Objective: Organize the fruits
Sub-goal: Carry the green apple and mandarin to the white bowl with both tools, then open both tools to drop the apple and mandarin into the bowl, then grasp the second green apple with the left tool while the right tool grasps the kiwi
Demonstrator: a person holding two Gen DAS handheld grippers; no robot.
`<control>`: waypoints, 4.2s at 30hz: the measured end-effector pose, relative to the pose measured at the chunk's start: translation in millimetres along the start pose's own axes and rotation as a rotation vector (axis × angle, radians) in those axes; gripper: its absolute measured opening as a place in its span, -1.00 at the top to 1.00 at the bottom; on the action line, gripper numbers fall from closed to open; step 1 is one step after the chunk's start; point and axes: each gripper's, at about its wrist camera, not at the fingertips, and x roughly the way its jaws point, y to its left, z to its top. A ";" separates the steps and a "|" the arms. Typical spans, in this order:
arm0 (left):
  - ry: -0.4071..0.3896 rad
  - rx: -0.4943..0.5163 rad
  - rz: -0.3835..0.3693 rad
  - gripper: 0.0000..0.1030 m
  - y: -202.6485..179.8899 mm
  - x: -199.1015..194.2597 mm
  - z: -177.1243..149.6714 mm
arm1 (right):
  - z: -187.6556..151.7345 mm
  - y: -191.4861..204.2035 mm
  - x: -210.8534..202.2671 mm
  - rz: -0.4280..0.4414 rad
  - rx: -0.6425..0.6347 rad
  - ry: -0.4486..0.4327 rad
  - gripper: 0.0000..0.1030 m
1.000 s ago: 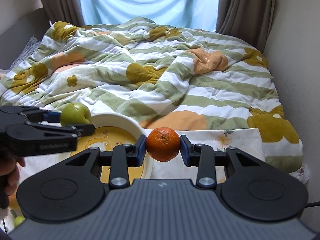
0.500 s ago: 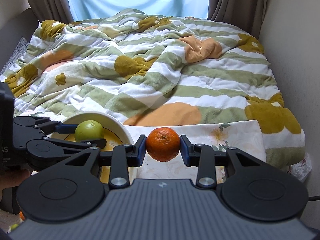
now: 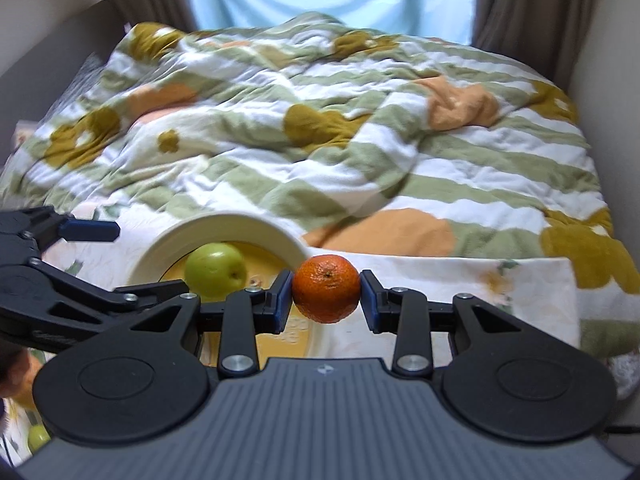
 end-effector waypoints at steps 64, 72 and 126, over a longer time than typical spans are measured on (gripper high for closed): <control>-0.273 -0.142 0.226 -1.00 -57.7 -222.5 -170.9 | -146.7 44.2 -195.8 -0.019 -0.061 -0.194 -1.00; -0.254 -0.224 0.283 -1.00 -50.3 -213.8 -205.7 | -180.2 54.4 -196.2 -0.024 -0.057 -0.187 -1.00; -0.077 -0.194 0.347 -0.12 -4.3 -105.2 -255.3 | -227.8 89.7 -45.7 0.019 -0.084 -0.058 -0.56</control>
